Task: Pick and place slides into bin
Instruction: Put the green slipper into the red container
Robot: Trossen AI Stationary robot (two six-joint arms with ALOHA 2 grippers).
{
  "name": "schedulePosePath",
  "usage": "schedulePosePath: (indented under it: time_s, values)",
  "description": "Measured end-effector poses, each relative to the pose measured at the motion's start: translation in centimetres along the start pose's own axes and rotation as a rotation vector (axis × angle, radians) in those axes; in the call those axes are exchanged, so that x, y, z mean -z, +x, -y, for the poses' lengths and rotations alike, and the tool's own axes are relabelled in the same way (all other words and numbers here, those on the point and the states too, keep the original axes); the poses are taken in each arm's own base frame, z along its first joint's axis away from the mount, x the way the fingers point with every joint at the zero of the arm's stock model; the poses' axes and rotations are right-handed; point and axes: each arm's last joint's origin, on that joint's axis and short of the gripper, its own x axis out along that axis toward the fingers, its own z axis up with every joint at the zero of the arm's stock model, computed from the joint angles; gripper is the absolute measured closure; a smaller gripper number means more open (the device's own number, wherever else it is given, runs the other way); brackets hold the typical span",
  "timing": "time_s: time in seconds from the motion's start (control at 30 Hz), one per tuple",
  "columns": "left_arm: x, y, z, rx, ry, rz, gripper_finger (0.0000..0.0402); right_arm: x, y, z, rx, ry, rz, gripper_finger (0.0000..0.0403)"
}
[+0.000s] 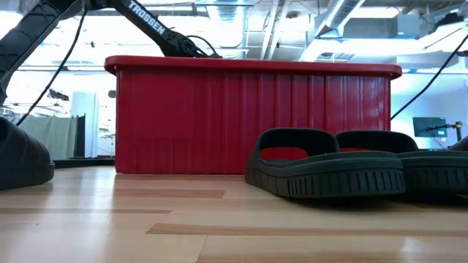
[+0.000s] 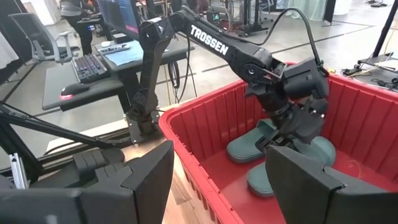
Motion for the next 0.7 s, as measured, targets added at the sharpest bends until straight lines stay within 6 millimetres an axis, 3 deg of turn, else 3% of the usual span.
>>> schedulePosePath:
  time_s: [0.23,0.7]
  values:
    - [0.90,0.15,-0.49,0.006,-0.018,-0.044,0.0241,0.00,0.00,0.00,0.000,0.000,0.000,0.0163]
    - [0.83,0.10,-0.27,0.023,0.118,-0.043,0.0241,0.01,-0.01,0.01,0.000,0.008,0.000,0.0163]
